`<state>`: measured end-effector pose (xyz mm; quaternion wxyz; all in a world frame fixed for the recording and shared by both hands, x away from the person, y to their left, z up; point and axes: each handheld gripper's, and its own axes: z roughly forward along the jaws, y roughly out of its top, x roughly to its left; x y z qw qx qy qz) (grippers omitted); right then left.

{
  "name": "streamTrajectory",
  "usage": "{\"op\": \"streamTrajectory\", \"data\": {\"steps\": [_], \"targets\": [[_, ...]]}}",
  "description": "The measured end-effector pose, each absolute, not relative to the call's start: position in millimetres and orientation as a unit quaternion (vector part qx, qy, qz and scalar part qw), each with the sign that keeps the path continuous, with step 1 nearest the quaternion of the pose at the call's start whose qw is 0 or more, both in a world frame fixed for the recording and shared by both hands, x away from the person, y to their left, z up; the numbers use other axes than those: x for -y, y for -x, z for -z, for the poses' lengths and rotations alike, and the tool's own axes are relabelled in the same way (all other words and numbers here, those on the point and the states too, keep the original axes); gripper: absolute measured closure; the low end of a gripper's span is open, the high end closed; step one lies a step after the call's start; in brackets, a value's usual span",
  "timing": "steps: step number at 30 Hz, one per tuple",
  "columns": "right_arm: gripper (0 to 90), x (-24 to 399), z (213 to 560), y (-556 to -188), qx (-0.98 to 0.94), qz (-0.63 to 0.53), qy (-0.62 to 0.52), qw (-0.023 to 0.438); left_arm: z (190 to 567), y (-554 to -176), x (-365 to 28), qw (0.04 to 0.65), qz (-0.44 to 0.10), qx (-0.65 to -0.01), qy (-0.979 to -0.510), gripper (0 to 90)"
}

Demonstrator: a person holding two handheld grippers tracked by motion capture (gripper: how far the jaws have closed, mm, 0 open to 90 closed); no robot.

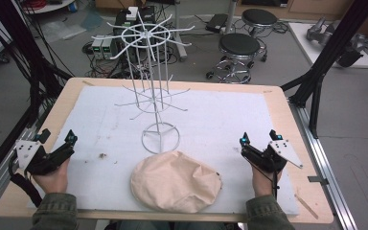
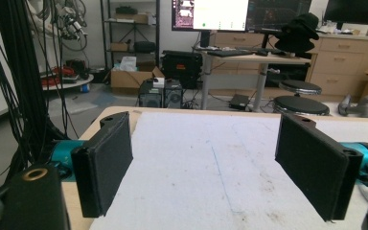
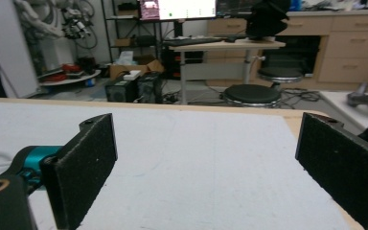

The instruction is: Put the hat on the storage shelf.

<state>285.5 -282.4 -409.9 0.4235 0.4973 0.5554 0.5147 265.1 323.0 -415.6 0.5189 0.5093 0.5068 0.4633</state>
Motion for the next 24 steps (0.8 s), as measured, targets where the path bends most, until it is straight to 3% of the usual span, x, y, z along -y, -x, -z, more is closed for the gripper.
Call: {"op": "streamTrajectory", "data": {"steps": [24], "targets": [[6.0,260,353,-303,-0.623,-0.555,-0.416,0.361,419,-265,-321,0.520,-0.457,-0.506,-0.515,20.5]]}}
